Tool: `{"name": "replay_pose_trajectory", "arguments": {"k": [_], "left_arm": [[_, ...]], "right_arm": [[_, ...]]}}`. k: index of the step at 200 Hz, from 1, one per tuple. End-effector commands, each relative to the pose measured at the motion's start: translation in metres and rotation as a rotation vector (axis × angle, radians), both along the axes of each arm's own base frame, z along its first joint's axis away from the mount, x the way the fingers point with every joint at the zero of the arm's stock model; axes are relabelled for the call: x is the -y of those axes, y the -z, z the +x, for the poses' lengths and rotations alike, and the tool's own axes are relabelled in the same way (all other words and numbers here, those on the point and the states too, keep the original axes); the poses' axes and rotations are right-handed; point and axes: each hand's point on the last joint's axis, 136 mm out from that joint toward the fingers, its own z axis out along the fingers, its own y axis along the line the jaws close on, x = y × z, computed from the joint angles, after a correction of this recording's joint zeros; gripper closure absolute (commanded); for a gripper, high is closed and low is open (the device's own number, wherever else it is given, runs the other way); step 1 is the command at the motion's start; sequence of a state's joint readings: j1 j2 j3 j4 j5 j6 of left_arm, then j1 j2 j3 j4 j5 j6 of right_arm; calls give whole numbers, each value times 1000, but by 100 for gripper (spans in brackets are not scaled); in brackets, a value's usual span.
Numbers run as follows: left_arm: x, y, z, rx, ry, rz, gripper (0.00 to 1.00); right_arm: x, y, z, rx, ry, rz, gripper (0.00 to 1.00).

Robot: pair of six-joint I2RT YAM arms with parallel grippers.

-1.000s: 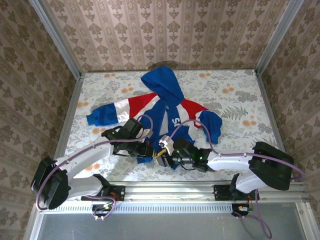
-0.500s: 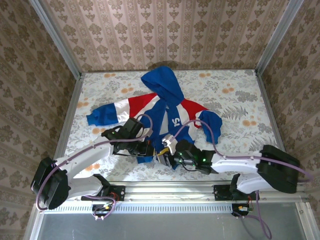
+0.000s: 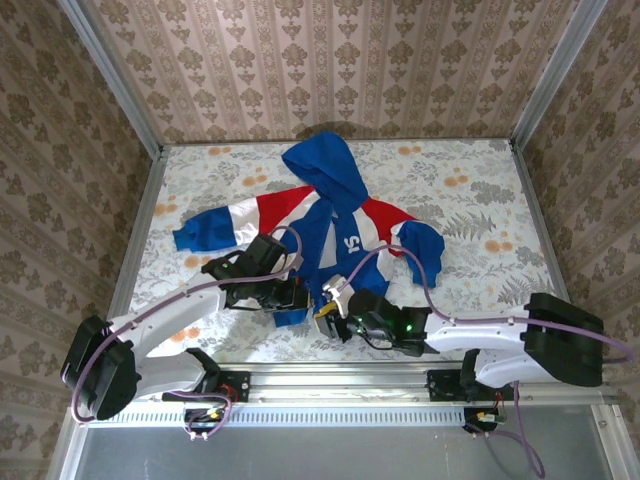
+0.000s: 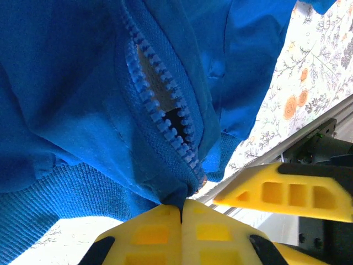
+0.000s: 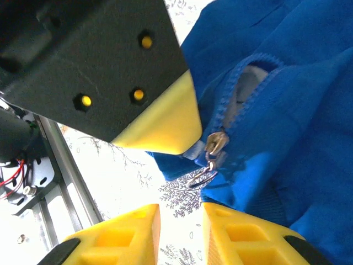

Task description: Zip up the jacket

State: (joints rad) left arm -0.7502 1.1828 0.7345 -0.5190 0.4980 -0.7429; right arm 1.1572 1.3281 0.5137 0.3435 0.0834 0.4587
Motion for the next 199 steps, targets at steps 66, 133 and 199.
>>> {"name": "replay_pose_trajectory", "arguments": {"k": [66, 133, 199], "left_arm": [[4, -11, 4, 9, -20, -45, 100], [2, -12, 0, 19, -4, -48, 100], [-4, -7, -5, 33, 29, -19, 100]], "right_arm": [[-14, 0, 22, 6, 102, -1, 68], [1, 10, 39, -28, 205, -38, 87], [16, -22, 32, 18, 157, -11, 100]]}}
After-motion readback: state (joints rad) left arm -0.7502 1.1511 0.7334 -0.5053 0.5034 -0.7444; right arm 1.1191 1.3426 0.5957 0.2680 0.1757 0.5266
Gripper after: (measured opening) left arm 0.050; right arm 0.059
